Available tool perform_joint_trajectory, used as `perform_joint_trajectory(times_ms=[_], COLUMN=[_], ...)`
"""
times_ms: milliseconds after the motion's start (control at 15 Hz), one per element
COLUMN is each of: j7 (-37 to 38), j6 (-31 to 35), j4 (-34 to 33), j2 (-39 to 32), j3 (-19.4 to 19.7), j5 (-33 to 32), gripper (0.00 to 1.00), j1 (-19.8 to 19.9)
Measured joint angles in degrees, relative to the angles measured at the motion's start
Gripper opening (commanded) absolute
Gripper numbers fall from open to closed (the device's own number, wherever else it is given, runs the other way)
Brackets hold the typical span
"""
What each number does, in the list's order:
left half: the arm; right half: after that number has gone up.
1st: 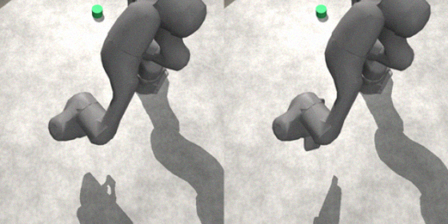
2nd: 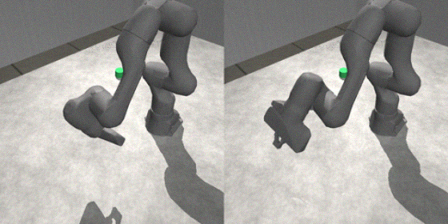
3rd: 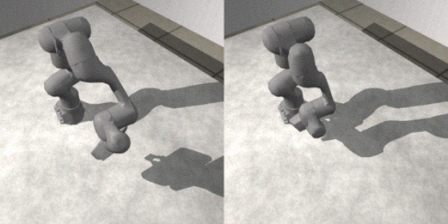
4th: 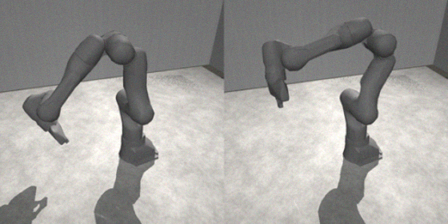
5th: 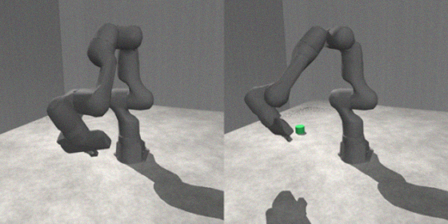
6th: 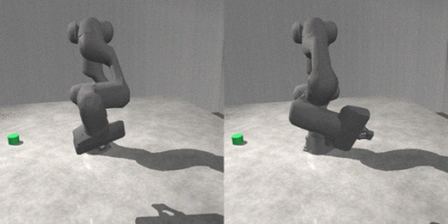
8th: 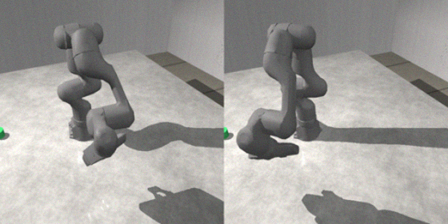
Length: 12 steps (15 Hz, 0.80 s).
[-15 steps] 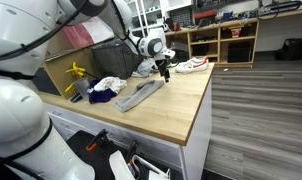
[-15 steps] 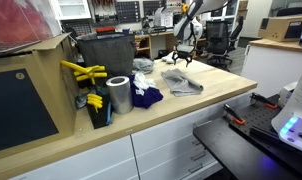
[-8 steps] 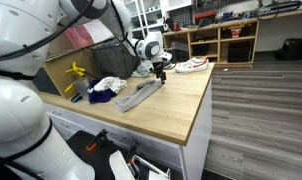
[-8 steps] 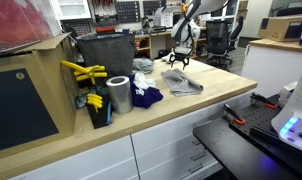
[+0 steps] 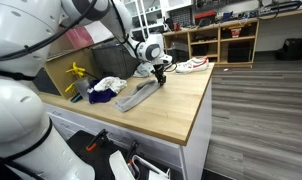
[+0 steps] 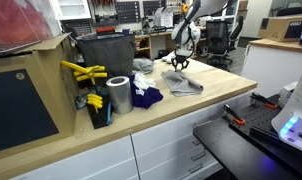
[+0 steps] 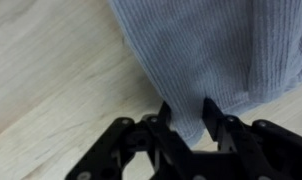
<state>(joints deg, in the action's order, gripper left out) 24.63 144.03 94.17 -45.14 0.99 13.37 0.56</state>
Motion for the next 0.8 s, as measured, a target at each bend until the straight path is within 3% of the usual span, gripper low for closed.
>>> perform_joint_trajectory(times_ms=[133, 467, 800], j7=[-0.9, -2.1, -2.1], j6=[0.0, 0.1, 1.4], j4=[0.0, 0.6, 3.5], j2=[0.2, 1.5, 6.2], j3=[0.0, 0.9, 4.3], j5=[0.0, -0.2, -2.9], gripper=[0.0, 0.01, 0.01], j1=[0.0, 0.0, -0.1])
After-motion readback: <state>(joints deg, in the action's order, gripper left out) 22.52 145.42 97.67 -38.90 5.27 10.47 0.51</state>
